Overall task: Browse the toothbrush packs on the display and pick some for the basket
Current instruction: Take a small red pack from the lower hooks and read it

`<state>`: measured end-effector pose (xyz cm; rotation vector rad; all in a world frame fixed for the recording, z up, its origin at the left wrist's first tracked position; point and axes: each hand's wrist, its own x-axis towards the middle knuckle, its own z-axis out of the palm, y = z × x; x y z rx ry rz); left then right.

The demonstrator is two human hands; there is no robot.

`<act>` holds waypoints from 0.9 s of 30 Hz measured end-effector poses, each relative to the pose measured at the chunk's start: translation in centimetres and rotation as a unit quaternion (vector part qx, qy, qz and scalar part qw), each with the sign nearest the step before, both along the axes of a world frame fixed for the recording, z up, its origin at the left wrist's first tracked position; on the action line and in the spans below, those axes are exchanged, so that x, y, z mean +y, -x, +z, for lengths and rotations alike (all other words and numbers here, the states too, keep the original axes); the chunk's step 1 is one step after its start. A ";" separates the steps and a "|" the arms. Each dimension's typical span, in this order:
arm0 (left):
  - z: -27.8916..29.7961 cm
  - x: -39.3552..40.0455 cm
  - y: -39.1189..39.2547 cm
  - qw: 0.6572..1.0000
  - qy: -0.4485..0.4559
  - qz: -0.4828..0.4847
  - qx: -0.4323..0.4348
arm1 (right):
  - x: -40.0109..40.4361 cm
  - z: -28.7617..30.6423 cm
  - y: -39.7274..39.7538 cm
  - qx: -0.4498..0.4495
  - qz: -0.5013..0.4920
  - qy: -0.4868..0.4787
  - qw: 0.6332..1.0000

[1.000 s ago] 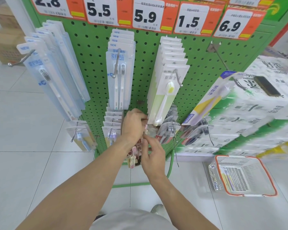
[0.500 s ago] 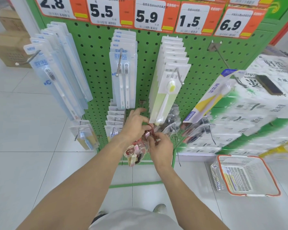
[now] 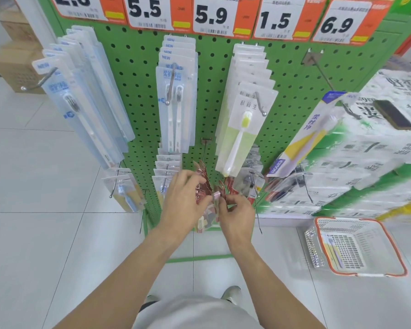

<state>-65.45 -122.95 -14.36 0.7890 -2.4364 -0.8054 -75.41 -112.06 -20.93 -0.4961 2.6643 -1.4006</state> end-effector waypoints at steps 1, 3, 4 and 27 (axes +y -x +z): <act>-0.2 0.2 -0.2 1.000 0.001 -0.006 -0.015 | 0.2 0.0 -0.1 -0.003 -0.001 0.004 1.000; -0.5 0.4 -0.5 0.999 0.011 -0.017 -0.030 | 0.8 0.2 -0.3 -0.003 0.001 0.011 1.000; -0.6 0.4 -0.5 0.999 0.020 -0.021 -0.027 | 1.0 0.3 -0.4 -0.003 0.004 0.014 1.000; 2.6 3.5 -2.7 0.989 -0.067 -0.031 0.131 | 6.2 6.0 -0.9 -0.048 0.083 0.150 0.984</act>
